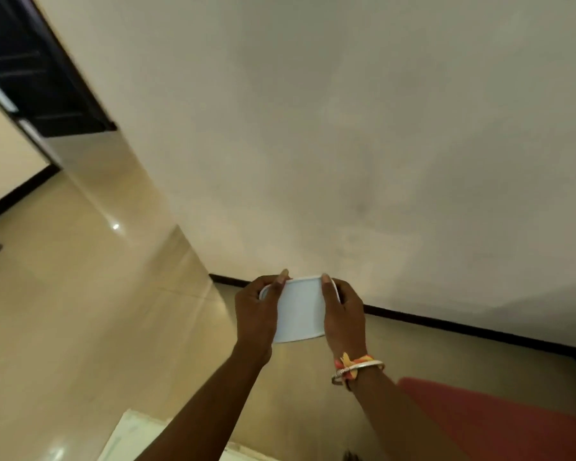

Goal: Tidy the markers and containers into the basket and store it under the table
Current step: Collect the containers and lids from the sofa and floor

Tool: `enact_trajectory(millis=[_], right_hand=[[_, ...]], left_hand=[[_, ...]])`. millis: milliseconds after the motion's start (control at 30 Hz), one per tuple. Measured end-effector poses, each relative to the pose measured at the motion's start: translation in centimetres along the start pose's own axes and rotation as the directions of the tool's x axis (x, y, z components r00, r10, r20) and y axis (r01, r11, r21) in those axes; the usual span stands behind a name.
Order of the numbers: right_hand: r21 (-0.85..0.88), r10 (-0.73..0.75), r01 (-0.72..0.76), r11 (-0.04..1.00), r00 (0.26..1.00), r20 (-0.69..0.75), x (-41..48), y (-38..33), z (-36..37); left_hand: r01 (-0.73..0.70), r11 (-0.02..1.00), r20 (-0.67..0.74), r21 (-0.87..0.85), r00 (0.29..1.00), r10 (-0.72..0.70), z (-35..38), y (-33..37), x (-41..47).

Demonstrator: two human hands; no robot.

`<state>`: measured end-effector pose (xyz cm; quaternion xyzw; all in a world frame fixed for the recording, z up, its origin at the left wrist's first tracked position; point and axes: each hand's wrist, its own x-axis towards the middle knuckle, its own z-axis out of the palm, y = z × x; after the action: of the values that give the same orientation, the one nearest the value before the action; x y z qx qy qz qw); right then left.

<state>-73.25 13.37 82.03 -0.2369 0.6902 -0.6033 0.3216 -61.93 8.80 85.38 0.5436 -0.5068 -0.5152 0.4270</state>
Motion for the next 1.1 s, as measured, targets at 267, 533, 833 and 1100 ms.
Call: enact_trajectory(millis=[267,533,833,1100], right_hand=[[0.033,0.056,-0.075,0.997,0.920,0.388,7.5,-3.5,17.0],[0.118,0.048,-0.142,0.983,0.814,0.579,14.1,-6.6,37.3],[0.057,-0.018,-0.061,0.996,0.506,0.862,9.8,-9.4,61.8],[0.062,-0.097,0.149,0.987,0.240,0.966,-1.9,-8.8,80.7]], left_hand=[[0.065,0.951,-0.465,-0.303,0.861,-0.207,-6.5,-0.1,15.1],[-0.003,0.897,-0.644,-0.441,0.698,-0.314,-16.6,1.6,32.4],[-0.219,0.891,-0.889,-0.398,0.331,-0.316,-36.3,3.1,40.9],[-0.116,0.978,-0.985,-0.171,0.021,-0.169,-52.5,-0.8,41.6]])
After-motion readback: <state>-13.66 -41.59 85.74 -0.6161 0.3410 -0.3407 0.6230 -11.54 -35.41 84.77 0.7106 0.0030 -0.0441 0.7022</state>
